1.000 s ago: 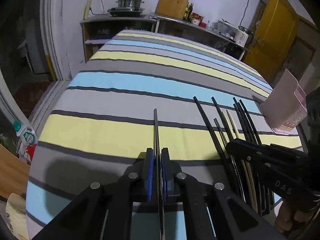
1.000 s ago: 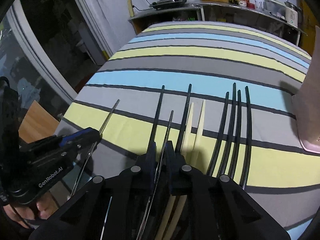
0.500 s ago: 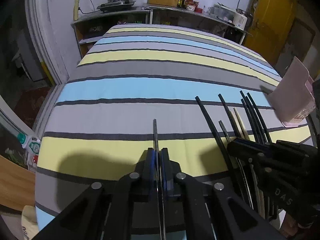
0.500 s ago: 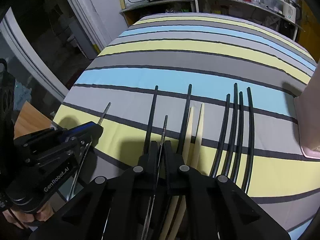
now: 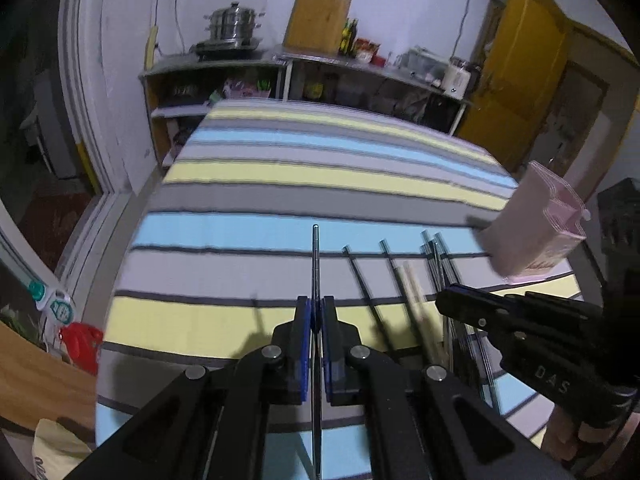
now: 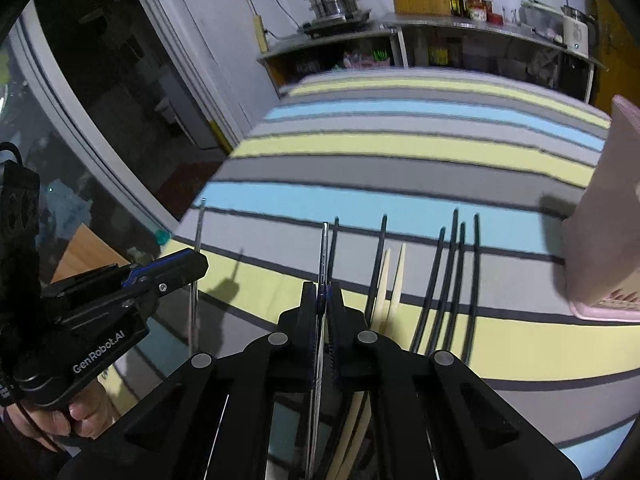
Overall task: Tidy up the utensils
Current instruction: 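Carry the metal chopstick with the left gripper into the pink holder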
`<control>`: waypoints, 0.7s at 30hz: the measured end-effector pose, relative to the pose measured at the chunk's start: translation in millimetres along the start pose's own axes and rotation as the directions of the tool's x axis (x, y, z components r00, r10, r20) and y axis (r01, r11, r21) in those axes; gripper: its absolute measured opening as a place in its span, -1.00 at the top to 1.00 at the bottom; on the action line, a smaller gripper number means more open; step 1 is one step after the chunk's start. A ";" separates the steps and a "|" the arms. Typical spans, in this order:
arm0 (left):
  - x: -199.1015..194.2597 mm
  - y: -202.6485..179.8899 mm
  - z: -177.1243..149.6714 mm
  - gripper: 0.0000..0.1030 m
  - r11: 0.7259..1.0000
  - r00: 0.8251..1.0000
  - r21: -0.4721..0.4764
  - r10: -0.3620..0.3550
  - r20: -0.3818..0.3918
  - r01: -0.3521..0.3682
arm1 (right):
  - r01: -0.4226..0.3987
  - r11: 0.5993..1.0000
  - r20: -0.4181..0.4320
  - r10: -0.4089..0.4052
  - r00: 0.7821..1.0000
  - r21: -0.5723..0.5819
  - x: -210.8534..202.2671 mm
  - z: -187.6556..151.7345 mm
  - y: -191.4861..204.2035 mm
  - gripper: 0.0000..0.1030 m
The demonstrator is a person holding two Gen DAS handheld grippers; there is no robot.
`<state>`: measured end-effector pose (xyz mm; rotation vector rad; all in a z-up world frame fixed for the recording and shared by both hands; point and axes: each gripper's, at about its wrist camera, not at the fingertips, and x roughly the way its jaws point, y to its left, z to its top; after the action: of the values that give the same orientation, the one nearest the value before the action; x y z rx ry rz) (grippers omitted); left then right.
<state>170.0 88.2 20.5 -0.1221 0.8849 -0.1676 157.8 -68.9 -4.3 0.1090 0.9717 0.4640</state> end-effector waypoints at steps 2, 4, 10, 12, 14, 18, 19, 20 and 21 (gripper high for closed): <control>-12.2 -5.0 3.3 0.91 1.000 1.000 0.011 -0.009 0.017 0.009 | -0.006 1.000 0.027 0.006 1.000 -0.001 -16.5 -0.1 2.3 0.90; -26.7 -9.8 5.4 0.91 1.000 0.999 0.020 -0.023 0.035 0.023 | -0.008 1.000 0.051 0.009 0.999 -0.005 -30.9 -0.7 5.4 0.90; -60.1 -28.9 14.7 0.91 0.997 0.996 0.044 -0.059 0.074 0.055 | -0.015 1.000 0.123 0.015 0.992 -0.005 -72.1 -4.7 13.4 0.90; -70.3 -36.7 18.9 0.91 0.996 0.994 0.057 -0.074 0.086 0.069 | -0.013 1.000 0.146 0.013 0.989 -0.005 -83.2 -4.1 13.5 0.90; -76.9 -42.4 22.0 0.91 0.995 0.992 0.070 -0.083 0.095 0.077 | -0.014 1.000 0.166 0.014 0.986 0.000 -94.5 -4.3 12.1 0.90; -84.6 -59.9 31.1 0.91 0.991 0.989 0.094 -0.109 0.101 0.100 | -0.008 1.000 0.201 0.005 0.980 0.012 -116.2 -4.2 3.6 0.90; -84.9 -63.2 32.4 0.91 0.990 0.988 0.098 -0.115 0.100 0.105 | -0.005 1.000 0.207 0.002 0.978 0.015 -120.5 -4.2 0.8 0.90; -84.8 -68.7 34.3 0.91 0.988 0.988 0.105 -0.123 0.096 0.113 | -0.001 1.000 0.214 -0.003 0.977 0.018 -125.4 -4.4 -2.6 0.90; -84.1 -73.7 35.4 0.91 0.987 0.987 0.111 -0.131 0.093 0.120 | 0.004 1.000 0.220 -0.009 0.975 0.024 -130.0 -4.7 -6.6 0.90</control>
<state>138.3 33.7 119.4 -0.0873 0.7672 -0.3226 94.5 -130.8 91.2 0.1745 0.7594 0.4247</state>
